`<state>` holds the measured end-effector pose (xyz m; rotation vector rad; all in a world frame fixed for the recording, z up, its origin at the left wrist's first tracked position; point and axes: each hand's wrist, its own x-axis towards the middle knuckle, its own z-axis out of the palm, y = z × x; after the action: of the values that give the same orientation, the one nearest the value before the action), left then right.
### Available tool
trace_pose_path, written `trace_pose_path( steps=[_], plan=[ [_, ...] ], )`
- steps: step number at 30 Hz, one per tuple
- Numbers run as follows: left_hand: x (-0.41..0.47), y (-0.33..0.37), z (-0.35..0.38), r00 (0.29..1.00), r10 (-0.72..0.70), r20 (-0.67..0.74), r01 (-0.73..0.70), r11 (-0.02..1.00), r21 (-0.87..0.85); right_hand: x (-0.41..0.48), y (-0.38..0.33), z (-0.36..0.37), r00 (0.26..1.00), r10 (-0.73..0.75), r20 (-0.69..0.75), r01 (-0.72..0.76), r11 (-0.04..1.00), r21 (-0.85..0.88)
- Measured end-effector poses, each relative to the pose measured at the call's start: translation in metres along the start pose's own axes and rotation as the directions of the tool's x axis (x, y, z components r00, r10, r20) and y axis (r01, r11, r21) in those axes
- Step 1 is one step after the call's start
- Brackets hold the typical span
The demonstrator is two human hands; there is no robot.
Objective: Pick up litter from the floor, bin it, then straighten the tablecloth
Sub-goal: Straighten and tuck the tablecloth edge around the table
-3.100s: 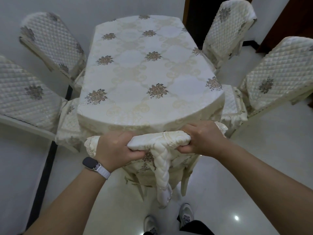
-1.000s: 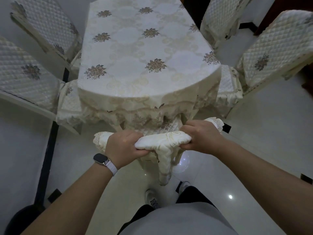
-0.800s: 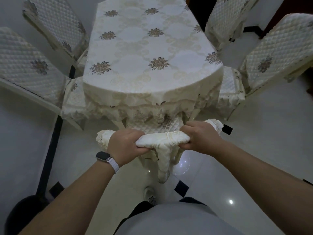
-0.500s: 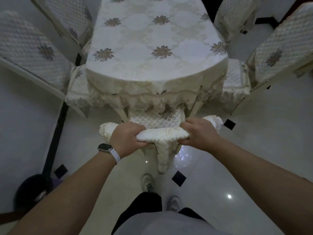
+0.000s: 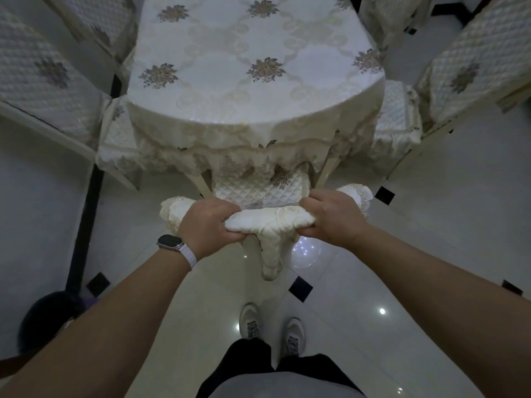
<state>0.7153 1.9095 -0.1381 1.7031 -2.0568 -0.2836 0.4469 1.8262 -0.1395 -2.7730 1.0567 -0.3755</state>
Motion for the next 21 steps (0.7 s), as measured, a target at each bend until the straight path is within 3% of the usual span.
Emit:
trace_pose_path(
  steps=[15, 21],
  plan=[
    [-0.015, 0.009, -0.008, 0.996, -0.034, 0.079, 0.037, 0.998, -0.042, -0.012, -0.012, -0.016, 0.980, 0.072, 0.184, -0.083, 0.995, 0.052],
    [-0.020, 0.030, -0.023, 0.999, 0.003, 0.042, 0.004, 0.984, -0.176, -0.026, -0.023, -0.033, 0.989, 0.097, 0.113, -0.104, 0.993, 0.060]
  ],
)
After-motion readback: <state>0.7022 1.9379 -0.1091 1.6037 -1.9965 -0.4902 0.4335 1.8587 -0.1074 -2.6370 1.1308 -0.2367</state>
